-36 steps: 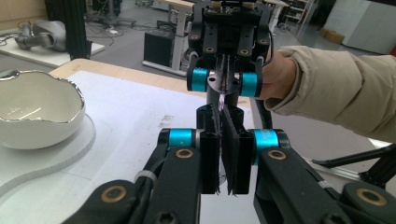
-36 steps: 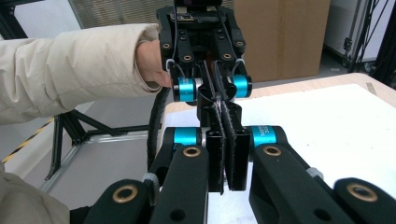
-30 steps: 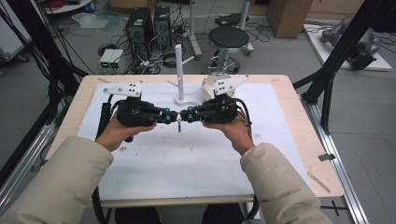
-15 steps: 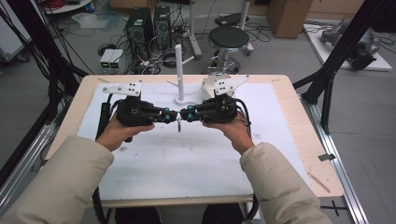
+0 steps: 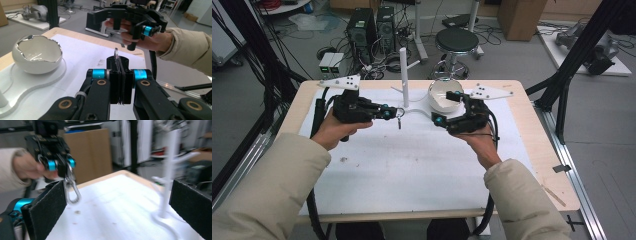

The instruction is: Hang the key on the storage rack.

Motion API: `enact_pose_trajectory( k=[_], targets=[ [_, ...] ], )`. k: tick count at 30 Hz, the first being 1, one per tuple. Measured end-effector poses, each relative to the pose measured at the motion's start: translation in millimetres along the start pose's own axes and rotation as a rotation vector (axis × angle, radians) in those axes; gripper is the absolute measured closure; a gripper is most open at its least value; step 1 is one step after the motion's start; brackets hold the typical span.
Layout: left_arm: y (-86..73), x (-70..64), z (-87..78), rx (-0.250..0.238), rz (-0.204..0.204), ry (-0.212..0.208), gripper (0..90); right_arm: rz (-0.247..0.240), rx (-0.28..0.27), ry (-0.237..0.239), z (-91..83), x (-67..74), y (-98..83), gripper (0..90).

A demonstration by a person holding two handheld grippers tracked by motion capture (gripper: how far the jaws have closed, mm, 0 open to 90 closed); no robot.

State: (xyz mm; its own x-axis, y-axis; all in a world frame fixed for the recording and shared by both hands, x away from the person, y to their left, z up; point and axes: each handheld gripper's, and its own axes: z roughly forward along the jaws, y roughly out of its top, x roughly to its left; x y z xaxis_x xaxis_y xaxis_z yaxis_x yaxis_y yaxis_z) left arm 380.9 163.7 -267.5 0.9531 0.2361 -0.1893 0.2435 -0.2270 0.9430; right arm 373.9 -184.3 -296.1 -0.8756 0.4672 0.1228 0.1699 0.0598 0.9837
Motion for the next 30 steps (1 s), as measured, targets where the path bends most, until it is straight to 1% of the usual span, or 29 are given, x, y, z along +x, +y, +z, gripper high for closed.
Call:
enact_pose_trajectory(
  k=[1, 2, 5, 6, 8, 9, 10, 12, 14, 15, 17, 19, 21, 22, 23, 26, 27, 28, 29, 30],
  targets=[
    [3.0, 2.9, -1.2, 0.003, -0.002, -0.001, 88.4, -0.005, -0.004, -0.007, -6.0, -2.1, -1.9, 0.3],
    [5.8, 6.1, -1.8, 0.001, -0.007, 0.000, 88.4, -0.012, -0.003, -0.028, -11.7, -3.5, -3.9, 0.4],
    [16.3, 17.9, -4.4, 0.032, -0.013, 0.010, 88.4, -0.029, 0.008, -0.092, -28.4, -5.4, -10.8, 0.3],
    [18.8, 20.7, -4.7, 0.038, -0.010, 0.013, 88.4, -0.041, 0.003, -0.122, -36.3, -6.1, -14.4, 0.4],
    [24.5, 28.9, -6.1, 0.047, -0.004, 0.020, 88.4, -0.031, 0.002, -0.148, -48.3, -6.5, -20.1, 0.3],
    [27.0, 32.8, -6.1, 0.045, -0.006, 0.019, 88.4, -0.030, -0.001, -0.169, -55.0, -7.5, -23.9, 0.4],
    [29.7, 37.0, -6.2, 0.055, -0.003, 0.024, 88.4, -0.029, -0.007, -0.192, -61.8, -8.7, -28.1, 0.3],
    [34.6, 45.3, -5.4, 0.065, -0.003, 0.028, 88.4, -0.008, -0.017, -0.234, -75.8, -12.7, -39.6, 0.3],
    [40.7, 53.1, -4.6, 0.085, 0.011, 0.034, 88.4, -0.010, -0.021, -0.271, -84.8, -16.0, -49.5, 0.3],
    [44.0, 56.7, -4.9, 0.083, 0.006, 0.037, 88.4, -0.006, -0.021, -0.289, -89.4, -17.5, -55.5, 0.4],
    [49.5, 64.7, -4.7, 0.083, 0.001, 0.033, 88.4, 0.003, -0.028, -0.303, -98.0, -20.1, -67.8, 0.3],
    [52.8, 70.8, -2.6, 0.104, 0.004, 0.031, 88.4, 0.007, -0.033, -0.313, -105.5, -22.2, -79.1, 0.4],
    [54.2, 75.9, 1.0, 0.126, 0.010, 0.029, 88.4, -0.002, -0.029, -0.318, -112.0, -24.3, -88.6, 0.4],
    [54.7, 78.3, 3.1, 0.133, 0.007, 0.031, 88.4, -0.008, -0.033, -0.321, -114.8, -25.1, -92.7, 0.3],
    [55.1, 81.5, 4.9, 0.136, 0.010, 0.030, 88.4, -0.004, -0.038, -0.320, -117.2, -25.7, -96.5, 0.4],
    [53.8, 89.3, 10.1, 0.133, -0.006, 0.026, 88.4, -0.020, -0.040, -0.326, -121.8, -26.7, -106.3, 0.3],
    [52.1, 92.3, 12.2, 0.142, -0.011, 0.024, 88.4, -0.016, -0.034, -0.327, -122.2, -26.1, -109.3, 0.4],
    [50.0, 96.0, 13.9, 0.152, -0.009, 0.024, 88.4, -0.027, -0.025, -0.335, -122.3, -25.8, -112.8, 0.3],
    [48.5, 98.5, 14.6, 0.153, -0.017, 0.024, 88.4, -0.039, -0.017, -0.338, -122.0, -25.3, -116.3, 0.3],
    [46.8, 102.1, 15.7, 0.158, -0.024, 0.025, 88.4, -0.041, -0.016, -0.334, -121.9, -24.7, -118.5, 0.3]
  ],
)
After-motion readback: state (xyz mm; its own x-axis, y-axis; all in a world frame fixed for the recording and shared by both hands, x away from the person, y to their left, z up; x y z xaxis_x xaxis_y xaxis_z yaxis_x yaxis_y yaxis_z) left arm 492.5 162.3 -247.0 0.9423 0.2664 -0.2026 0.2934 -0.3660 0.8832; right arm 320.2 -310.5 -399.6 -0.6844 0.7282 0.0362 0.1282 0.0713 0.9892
